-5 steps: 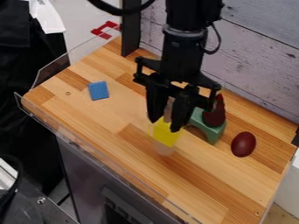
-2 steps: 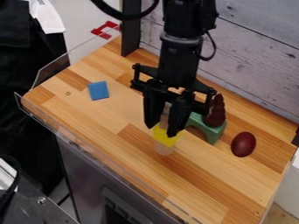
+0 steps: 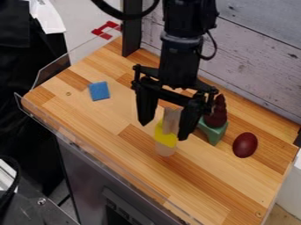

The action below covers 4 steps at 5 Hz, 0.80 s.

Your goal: Place plus on top of yellow cube

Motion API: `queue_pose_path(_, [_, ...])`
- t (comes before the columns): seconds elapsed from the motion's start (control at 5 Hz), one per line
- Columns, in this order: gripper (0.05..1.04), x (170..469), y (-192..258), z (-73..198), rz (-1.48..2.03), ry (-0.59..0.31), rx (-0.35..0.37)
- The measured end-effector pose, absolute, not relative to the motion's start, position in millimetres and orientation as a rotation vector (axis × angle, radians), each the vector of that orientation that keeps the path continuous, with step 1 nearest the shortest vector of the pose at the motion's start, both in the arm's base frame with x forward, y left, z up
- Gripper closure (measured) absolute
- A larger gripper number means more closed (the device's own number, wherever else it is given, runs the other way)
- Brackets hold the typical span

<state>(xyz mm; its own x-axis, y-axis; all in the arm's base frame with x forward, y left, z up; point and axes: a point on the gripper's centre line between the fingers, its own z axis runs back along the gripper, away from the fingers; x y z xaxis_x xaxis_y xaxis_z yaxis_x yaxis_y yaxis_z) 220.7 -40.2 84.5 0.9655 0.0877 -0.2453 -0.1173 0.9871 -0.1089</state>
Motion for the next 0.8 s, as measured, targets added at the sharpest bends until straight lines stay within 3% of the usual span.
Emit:
queue_pose_path(0.6, [0.084, 226, -12, 148, 0.191, 0.065, -0.131])
queue_pose_path(0.8, [0.084, 232, 8, 144, 0.221, 0.048, -0.111])
